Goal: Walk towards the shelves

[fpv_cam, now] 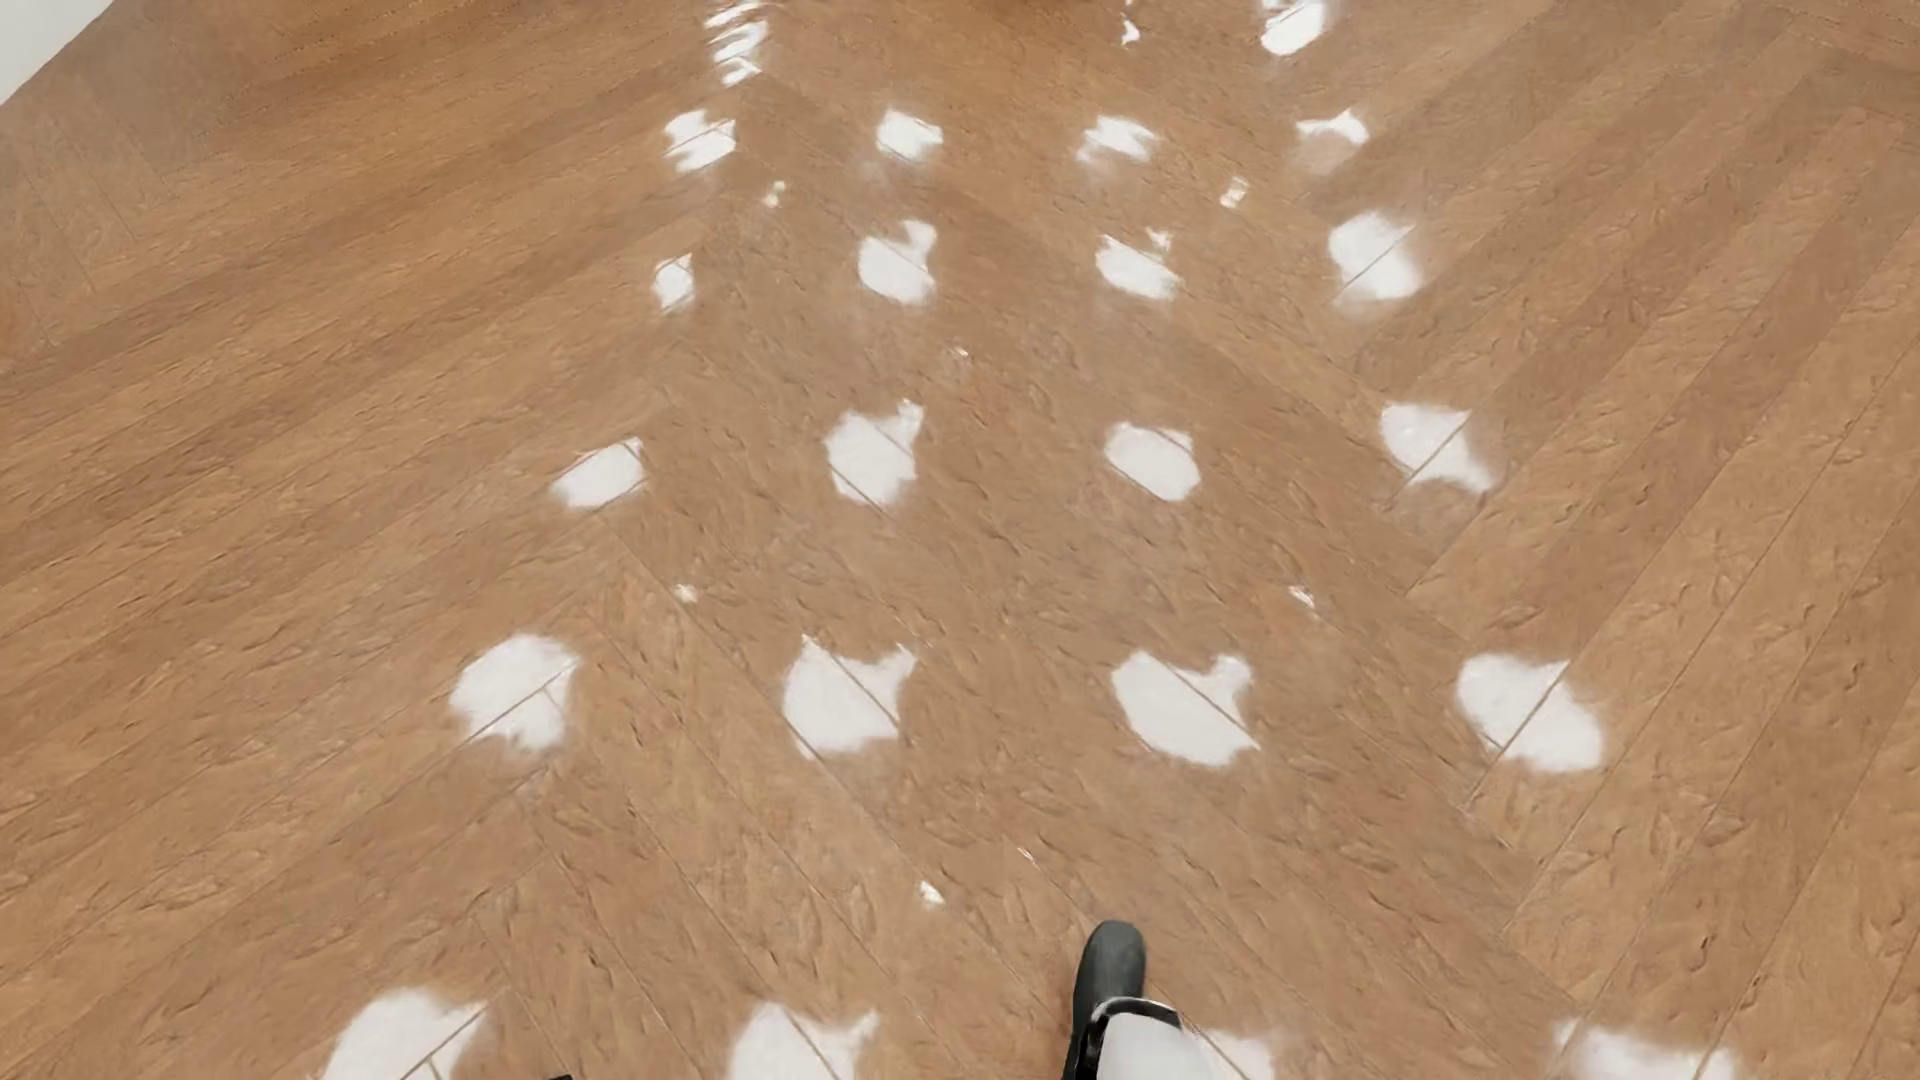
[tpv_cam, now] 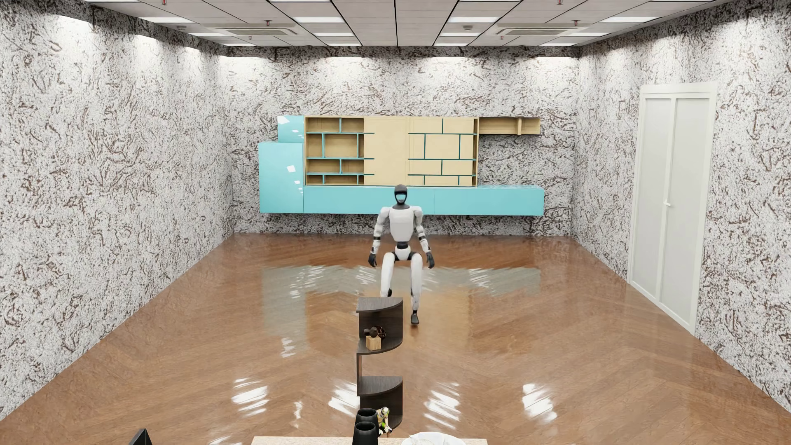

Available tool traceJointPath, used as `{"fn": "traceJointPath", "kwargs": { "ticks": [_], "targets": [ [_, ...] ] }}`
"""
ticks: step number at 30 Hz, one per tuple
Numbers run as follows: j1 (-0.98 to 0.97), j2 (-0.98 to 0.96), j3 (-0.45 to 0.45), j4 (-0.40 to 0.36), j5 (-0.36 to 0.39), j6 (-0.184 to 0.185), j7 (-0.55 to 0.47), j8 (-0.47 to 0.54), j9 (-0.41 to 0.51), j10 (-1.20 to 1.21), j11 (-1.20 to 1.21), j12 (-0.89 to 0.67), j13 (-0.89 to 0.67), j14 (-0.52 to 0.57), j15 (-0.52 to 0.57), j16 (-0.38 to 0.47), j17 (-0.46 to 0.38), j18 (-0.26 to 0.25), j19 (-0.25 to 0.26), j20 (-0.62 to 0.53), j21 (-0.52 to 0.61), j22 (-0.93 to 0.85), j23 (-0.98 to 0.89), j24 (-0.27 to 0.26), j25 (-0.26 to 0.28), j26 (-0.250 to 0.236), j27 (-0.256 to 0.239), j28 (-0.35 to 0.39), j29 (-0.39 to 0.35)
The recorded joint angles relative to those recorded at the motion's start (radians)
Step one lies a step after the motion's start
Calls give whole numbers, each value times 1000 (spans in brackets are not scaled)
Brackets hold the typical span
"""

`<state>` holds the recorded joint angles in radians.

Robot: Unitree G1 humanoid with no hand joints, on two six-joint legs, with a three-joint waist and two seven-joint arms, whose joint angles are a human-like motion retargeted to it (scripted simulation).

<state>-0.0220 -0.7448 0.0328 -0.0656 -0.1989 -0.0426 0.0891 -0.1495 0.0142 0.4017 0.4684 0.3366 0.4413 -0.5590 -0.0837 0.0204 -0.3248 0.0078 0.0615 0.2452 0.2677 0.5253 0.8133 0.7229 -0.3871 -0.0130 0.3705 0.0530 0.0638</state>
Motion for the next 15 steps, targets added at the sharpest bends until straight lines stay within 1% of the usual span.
{"fn": "traceJointPath", "kwargs": {
  "ticks": [1, 2, 3, 4, 5, 6, 7, 8, 9, 10, 11, 12, 13, 14, 15],
  "targets": [
    [73, 22, -20, 14, -23, -1, -20, -8, -11, -13, -165, -37, 101, -18, 1, 30, 28, -19, -33, -28, -112, -16, -64, 4, -3, -5, -1, -10, -45],
    [130, 40, -37, 42, -44, 0, -40, -36, -20, 8, -201, -70, 173, -4, 25, 53, 80, -33, -79, -36, -218, -29, -116, 6, -12, 5, 4, -14, -97],
    [159, 45, -54, 87, -45, 7, -59, -57, -24, 82, -105, -89, 201, 62, 113, 65, 139, -48, -109, -21, -296, -44, -148, 4, -29, 24, 15, -6, -146],
    [148, 47, -67, 140, -28, 19, -74, -67, -24, 225, 34, -88, 181, 197, 129, 60, 186, -57, -123, 16, -336, -61, -152, -8, -48, 44, 32, 21, -184],
    [91, 65, -75, 188, -3, 33, -89, -84, -19, 424, 155, -71, 122, 400, 38, 39, 213, -68, -120, 59, -340, -73, -133, -31, -66, 61, 50, 58, -204],
    [-5, 110, -75, 250, 28, 47, -71, -99, -12, 643, 222, -53, 37, 598, -54, 15, 221, -80, -121, 81, -310, -67, -104, -52, -85, 74, 59, 81, -195],
    [-122, 174, -64, 308, 62, 61, -55, -114, -5, 818, 238, -47, -58, 641, -126, 10, 219, -54, -117, 68, -250, -41, -75, -50, -111, 86, 51, 63, -164],
    [-241, 248, -45, 319, 101, 75, -57, -120, 0, 925, 217, -47, -160, 551, -174, 21, 208, -11, -114, 33, -173, -1, -49, -19, -148, 97, 29, 10, -131],
    [-346, 331, -25, 316, 141, 84, -32, -109, 1, 951, 168, -44, -269, 477, -204, 24, 191, 5, -108, 4, -92, 44, -28, 23, -193, 112, 3, -45, -109],
    [-432, 418, -8, 306, 179, 89, 9, -88, -1, 900, 105, -44, -383, 405, -226, 10, 183, -12, -102, -3, -12, 92, -14, 56, -237, 141, -15, -72, -95],
    [-508, 502, 9, 285, 208, 90, 42, -64, -4, 795, 45, -33, -496, 361, -249, -8, 181, -29, -97, 20, 59, 132, -11, 68, -272, 164, -33, -75, -81],
    [-571, 573, 26, 260, 230, 86, 59, -40, -9, 641, 6, -28, -598, 348, -281, -27, 182, -49, -92, 54, 116, 160, -35, 66, -295, 184, -56, -60, -70],
    [-618, 632, 45, 222, 242, 81, 40, -7, -14, 438, -12, -21, -690, 361, -322, -45, 181, -82, -85, 86, 158, 174, -83, 55, -307, 192, -82, -44, -69],
    [-639, 687, 65, 182, 244, 76, -4, 34, -20, 191, -27, -8, -768, 390, -365, -63, 179, -97, -76, 114, 185, 179, -148, 42, -306, 190, -111, -34, -84],
    [-634, 748, 82, 163, 239, 71, -36, 74, -25, -59, -47, 10, -825, 427, -403, -79, 176, -96, -66, 136, 201, 180, -219, 31, -293, 188, -140, -35, -117]
  ]
}}
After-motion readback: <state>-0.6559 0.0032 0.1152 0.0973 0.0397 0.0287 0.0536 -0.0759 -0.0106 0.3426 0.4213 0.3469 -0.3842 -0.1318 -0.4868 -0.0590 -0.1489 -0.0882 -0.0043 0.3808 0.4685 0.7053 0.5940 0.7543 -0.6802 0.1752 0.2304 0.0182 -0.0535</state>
